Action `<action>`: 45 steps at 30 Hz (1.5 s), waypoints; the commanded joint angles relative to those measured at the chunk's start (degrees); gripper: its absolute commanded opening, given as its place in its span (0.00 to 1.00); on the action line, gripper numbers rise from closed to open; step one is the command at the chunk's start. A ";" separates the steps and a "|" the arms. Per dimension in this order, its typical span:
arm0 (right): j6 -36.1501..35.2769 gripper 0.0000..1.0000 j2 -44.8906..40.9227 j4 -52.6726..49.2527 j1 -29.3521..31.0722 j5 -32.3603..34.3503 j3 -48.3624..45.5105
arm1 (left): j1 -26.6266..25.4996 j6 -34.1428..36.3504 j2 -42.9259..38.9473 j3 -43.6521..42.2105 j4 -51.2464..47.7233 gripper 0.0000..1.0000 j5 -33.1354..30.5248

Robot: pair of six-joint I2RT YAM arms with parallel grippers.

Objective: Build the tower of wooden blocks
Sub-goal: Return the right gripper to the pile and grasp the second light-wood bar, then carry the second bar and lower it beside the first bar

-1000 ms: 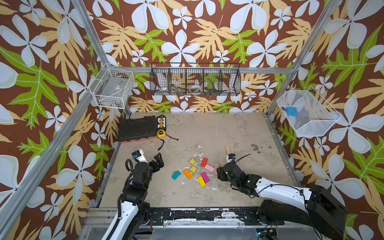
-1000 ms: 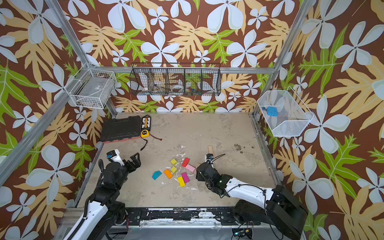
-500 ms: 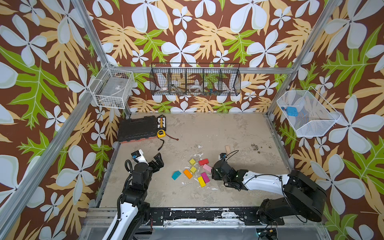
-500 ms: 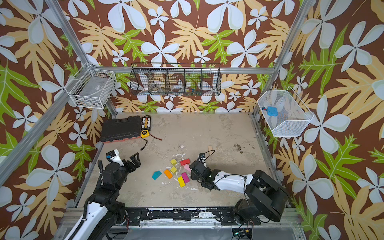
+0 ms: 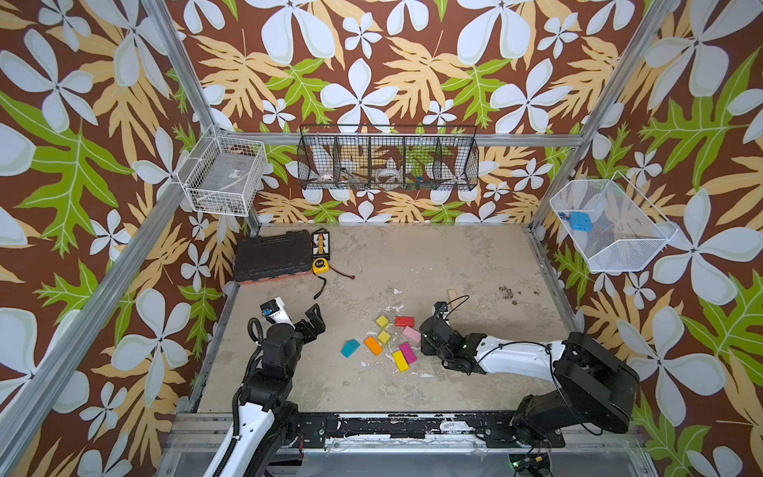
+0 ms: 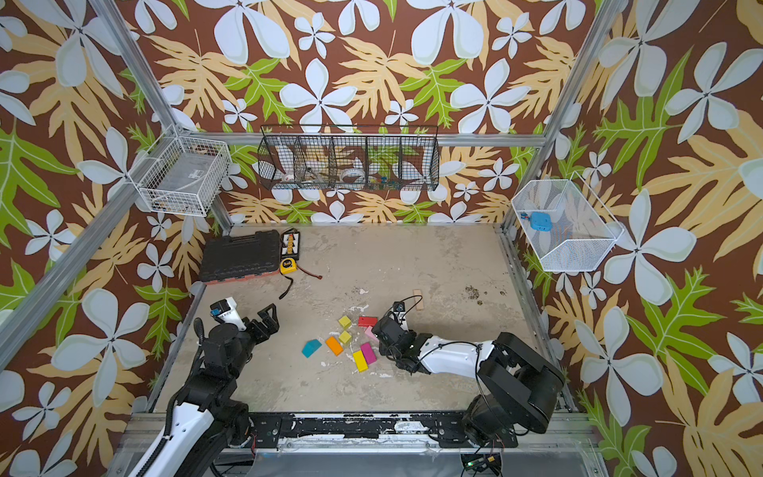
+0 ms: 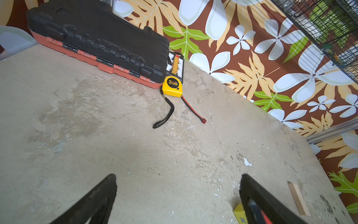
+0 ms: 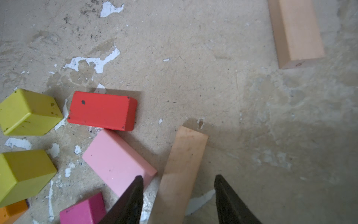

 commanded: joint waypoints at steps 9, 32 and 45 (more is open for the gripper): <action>-0.31 0.54 0.61 -3.12 0.00 2.27 -0.60 | 0.01 -0.40 -0.02 0.08 0.28 1.00 -0.25; -8.08 0.08 1.60 -3.16 -0.96 4.91 3.01 | 0.00 -0.40 -0.28 0.08 0.19 1.00 -0.16; -16.03 0.06 7.66 -5.19 -10.95 3.17 13.38 | 0.02 -0.45 -0.91 -0.09 0.23 1.00 -0.15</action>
